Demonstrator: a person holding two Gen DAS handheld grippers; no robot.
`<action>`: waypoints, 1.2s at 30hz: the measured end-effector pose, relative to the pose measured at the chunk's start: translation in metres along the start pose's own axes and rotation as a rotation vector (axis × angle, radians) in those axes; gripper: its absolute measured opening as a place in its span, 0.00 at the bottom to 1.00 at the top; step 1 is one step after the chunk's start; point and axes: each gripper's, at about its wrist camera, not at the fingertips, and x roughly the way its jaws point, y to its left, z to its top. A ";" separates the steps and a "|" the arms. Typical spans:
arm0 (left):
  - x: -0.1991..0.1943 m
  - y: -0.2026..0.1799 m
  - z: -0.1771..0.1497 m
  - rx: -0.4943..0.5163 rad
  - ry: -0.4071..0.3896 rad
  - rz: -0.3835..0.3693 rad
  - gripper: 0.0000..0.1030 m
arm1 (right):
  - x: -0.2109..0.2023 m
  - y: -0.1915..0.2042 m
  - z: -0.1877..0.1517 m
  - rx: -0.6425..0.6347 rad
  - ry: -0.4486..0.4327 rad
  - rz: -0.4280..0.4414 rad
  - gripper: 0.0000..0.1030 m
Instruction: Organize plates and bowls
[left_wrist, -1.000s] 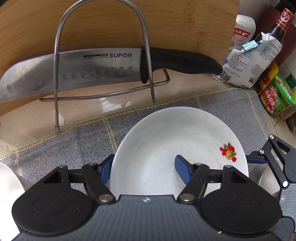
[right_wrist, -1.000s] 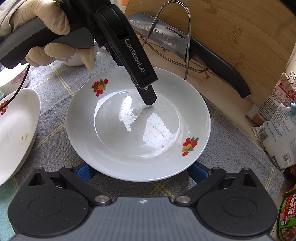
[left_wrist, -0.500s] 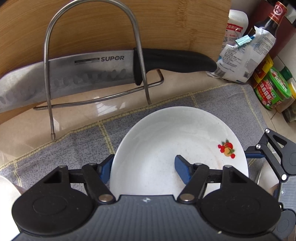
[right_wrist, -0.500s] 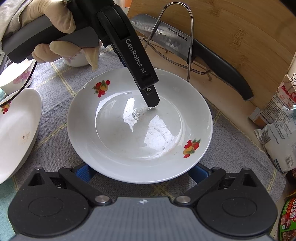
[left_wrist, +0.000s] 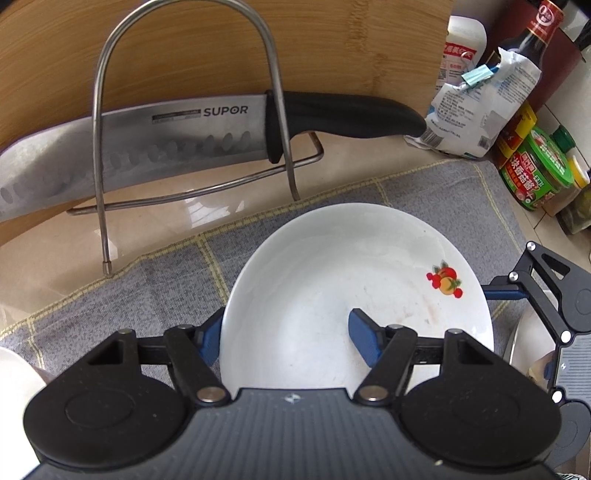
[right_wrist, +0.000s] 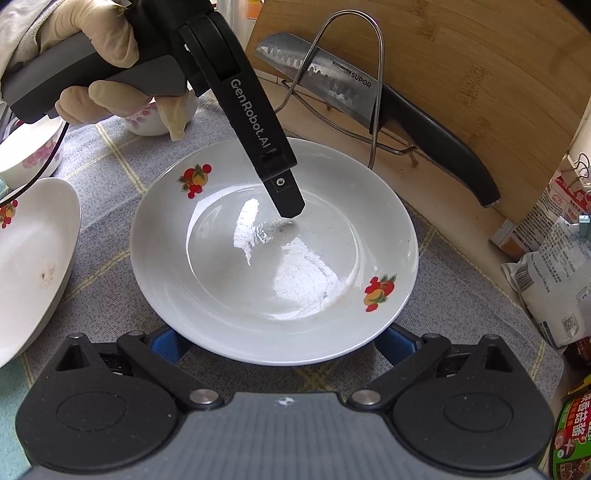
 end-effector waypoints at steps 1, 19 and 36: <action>-0.001 0.000 0.000 -0.001 -0.001 0.000 0.66 | -0.001 0.000 0.000 0.002 -0.001 0.000 1.00; -0.009 0.008 -0.007 -0.008 -0.002 -0.011 0.65 | -0.004 0.001 0.001 -0.015 -0.001 -0.012 1.00; -0.011 0.019 -0.008 0.002 -0.034 -0.062 0.64 | -0.004 0.001 -0.005 -0.031 -0.045 0.003 1.00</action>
